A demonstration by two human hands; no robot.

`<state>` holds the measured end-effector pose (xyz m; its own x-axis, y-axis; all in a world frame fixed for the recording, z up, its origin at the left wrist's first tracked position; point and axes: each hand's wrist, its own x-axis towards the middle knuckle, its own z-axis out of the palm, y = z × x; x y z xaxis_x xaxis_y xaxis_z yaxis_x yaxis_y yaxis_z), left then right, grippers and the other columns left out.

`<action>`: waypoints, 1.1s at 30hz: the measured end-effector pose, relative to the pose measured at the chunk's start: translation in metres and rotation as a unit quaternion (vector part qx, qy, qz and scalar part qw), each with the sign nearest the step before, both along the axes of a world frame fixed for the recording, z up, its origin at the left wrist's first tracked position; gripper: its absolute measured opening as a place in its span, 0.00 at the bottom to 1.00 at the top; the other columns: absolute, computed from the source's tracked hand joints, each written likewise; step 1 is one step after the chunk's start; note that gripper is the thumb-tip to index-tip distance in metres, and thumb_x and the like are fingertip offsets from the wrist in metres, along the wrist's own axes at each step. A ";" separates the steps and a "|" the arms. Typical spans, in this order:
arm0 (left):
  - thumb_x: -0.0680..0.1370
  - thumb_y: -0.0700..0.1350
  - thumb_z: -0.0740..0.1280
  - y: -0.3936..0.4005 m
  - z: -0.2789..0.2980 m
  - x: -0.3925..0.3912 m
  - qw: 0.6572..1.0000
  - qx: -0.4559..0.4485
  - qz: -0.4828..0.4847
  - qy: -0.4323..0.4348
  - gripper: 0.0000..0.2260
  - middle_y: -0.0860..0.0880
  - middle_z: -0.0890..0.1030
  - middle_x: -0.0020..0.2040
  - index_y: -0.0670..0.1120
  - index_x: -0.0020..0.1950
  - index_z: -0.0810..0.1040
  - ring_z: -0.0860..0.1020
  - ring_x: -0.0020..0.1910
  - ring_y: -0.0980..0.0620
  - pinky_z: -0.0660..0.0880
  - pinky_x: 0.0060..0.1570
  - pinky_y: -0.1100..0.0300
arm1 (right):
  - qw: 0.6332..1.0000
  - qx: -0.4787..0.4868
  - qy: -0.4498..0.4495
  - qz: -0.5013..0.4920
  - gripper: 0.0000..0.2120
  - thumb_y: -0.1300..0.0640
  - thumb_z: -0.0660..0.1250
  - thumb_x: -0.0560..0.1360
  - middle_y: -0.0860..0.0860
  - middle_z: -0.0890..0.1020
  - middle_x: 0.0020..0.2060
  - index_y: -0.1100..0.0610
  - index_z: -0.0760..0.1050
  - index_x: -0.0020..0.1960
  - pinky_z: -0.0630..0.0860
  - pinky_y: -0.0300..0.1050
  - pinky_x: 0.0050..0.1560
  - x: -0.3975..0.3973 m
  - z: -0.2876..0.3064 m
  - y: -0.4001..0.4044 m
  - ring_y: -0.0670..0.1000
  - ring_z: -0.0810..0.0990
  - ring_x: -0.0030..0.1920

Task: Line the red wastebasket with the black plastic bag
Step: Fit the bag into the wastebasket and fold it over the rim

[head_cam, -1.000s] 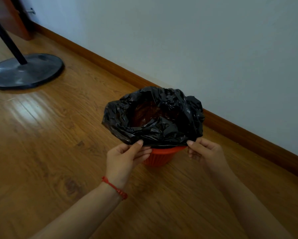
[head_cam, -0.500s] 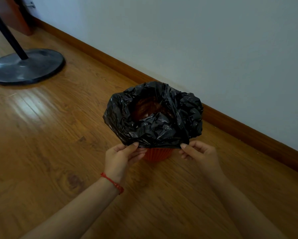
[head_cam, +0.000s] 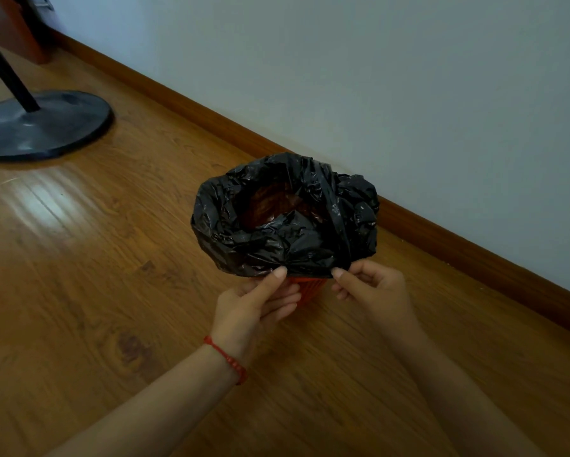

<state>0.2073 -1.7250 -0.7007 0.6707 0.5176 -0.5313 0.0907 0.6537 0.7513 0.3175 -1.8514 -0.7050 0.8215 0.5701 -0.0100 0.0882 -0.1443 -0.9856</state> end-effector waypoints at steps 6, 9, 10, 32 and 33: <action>0.72 0.43 0.68 -0.011 0.005 0.010 1.000 0.004 0.018 0.002 0.09 0.43 0.83 0.34 0.37 0.44 0.78 0.83 0.33 0.51 0.80 0.35 0.62 | 0.999 0.000 0.037 0.015 0.07 0.64 0.68 0.71 0.47 0.82 0.27 0.59 0.77 0.33 0.76 0.34 0.34 -0.009 -0.013 0.012 0.43 0.79 0.32; 0.73 0.41 0.68 -0.004 0.005 0.010 0.999 0.015 0.049 0.003 0.06 0.44 0.84 0.32 0.37 0.42 0.77 0.83 0.32 0.50 0.80 0.34 0.62 | 0.998 -0.009 0.035 0.045 0.09 0.63 0.68 0.71 0.45 0.81 0.26 0.56 0.76 0.32 0.75 0.34 0.34 -0.015 -0.013 0.020 0.43 0.80 0.31; 0.73 0.40 0.68 -0.002 0.005 0.010 0.998 0.014 0.058 0.003 0.05 0.44 0.83 0.31 0.37 0.42 0.77 0.83 0.31 0.50 0.80 0.34 0.61 | 0.998 -0.009 0.035 0.049 0.10 0.63 0.68 0.71 0.45 0.81 0.25 0.55 0.76 0.33 0.75 0.34 0.33 -0.016 -0.012 0.023 0.43 0.80 0.31; 0.72 0.37 0.67 0.039 -0.009 -0.004 0.993 0.114 0.009 -0.005 0.04 0.40 0.84 0.40 0.36 0.43 0.79 0.83 0.37 0.49 0.81 0.37 0.61 | 0.994 -0.012 -0.109 -0.004 0.06 0.58 0.65 0.74 0.43 0.82 0.37 0.52 0.79 0.42 0.74 0.29 0.40 0.007 0.027 0.014 0.38 0.80 0.40; 0.72 0.37 0.67 0.040 -0.010 -0.004 0.993 0.119 0.007 -0.003 0.04 0.40 0.84 0.40 0.36 0.43 0.79 0.83 0.37 0.49 0.81 0.37 0.61 | 0.994 -0.013 -0.105 0.003 0.05 0.58 0.64 0.74 0.43 0.82 0.39 0.52 0.79 0.43 0.74 0.29 0.41 0.007 0.027 0.016 0.38 0.80 0.41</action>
<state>0.2030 -1.6851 -0.7103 0.6653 0.6373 -0.3889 0.0786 0.4581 0.8854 0.3246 -1.8352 -0.6778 0.8034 0.5769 0.1473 0.2935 -0.1685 -0.9410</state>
